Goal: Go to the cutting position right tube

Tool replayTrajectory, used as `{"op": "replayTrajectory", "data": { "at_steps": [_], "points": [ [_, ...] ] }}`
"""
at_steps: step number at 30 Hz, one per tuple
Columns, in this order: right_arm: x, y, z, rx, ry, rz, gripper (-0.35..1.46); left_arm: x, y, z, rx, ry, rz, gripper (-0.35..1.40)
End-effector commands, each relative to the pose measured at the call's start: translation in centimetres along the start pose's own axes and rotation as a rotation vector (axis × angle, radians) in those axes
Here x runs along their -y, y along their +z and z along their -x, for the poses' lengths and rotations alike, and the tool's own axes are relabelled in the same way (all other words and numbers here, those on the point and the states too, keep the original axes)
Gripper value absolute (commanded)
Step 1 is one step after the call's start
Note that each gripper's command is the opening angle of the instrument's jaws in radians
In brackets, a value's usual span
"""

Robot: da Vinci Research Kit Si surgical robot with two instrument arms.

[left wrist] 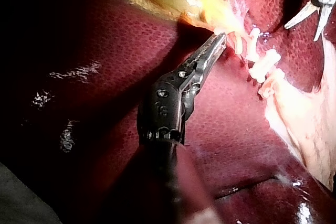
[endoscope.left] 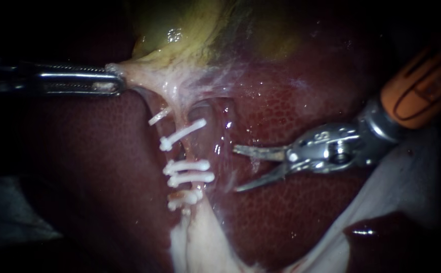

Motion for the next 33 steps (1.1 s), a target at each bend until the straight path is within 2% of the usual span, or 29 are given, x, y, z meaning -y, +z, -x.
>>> {"op": "replayTrajectory", "data": {
  "at_steps": [1,7,14,22,28,33],
  "points": [
    [-0.03,0.06,0.02,0.004,0.010,-0.005,1.44,0.00,0.00,0.00,0.000,0.000,0.000,-0.35],
    [-0.26,0.33,0.19,0.012,0.054,-0.025,1.44,-0.02,0.00,0.00,0.001,0.000,0.003,-0.35],
    [-0.52,0.37,0.31,0.011,0.075,-0.028,1.44,-0.06,0.00,-0.01,0.002,-0.001,0.007,-0.35],
    [-0.63,0.44,0.29,-0.040,0.116,-0.076,1.44,-0.08,0.00,0.00,0.002,-0.001,0.008,-0.35],
    [-0.67,0.54,0.21,-0.078,0.134,-0.146,1.42,-0.08,0.00,0.00,0.002,-0.001,0.008,-0.35],
    [-0.70,0.64,0.13,-0.132,0.140,-0.210,1.44,-0.08,0.00,0.00,0.002,-0.001,0.008,-0.35]
  ]
}}
